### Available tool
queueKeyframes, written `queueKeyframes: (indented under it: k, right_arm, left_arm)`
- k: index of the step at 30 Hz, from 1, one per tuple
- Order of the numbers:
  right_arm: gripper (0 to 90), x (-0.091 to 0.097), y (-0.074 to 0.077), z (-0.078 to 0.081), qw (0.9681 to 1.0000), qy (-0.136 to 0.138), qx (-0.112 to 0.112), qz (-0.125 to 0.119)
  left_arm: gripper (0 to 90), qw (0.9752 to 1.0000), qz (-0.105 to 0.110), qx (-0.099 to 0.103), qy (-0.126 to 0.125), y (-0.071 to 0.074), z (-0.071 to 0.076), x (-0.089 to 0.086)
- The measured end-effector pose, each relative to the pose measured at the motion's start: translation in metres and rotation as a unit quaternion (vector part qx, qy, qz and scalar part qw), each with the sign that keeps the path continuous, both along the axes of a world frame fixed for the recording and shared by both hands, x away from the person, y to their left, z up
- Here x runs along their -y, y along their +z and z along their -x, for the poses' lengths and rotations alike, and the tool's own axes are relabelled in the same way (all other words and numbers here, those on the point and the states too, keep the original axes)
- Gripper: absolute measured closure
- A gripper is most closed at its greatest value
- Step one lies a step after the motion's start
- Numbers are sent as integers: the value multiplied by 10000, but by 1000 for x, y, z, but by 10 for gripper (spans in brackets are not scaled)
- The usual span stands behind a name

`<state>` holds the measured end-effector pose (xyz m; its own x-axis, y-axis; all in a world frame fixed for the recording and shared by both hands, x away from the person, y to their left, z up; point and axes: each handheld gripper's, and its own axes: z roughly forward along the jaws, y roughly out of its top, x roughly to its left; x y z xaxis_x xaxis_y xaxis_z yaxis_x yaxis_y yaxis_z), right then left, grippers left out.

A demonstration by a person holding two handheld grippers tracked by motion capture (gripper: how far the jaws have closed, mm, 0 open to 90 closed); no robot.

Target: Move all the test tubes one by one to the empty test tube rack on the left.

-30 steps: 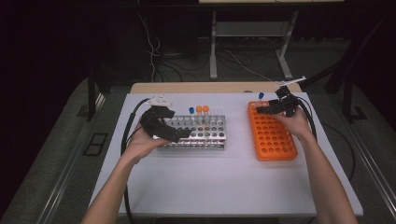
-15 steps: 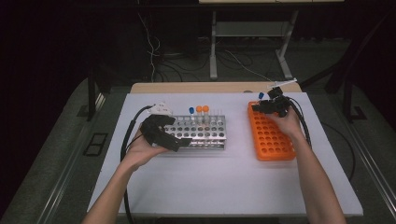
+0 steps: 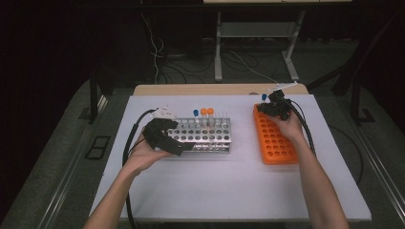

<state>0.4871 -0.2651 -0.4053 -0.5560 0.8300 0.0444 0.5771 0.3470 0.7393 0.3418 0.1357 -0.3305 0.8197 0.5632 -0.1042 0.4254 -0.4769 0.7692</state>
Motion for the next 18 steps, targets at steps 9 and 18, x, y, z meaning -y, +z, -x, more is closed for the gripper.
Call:
queueKeyframes:
  k: [9,18]
  right_arm:
    - [758,3,33,19,9993,26,363,-10]
    - [758,-1,59,49,9984,493,193,-187]
  left_arm:
    - [0,10000,12,6,-37,1,2,2]
    - [0,9998,-72,68,-152,8,5,9]
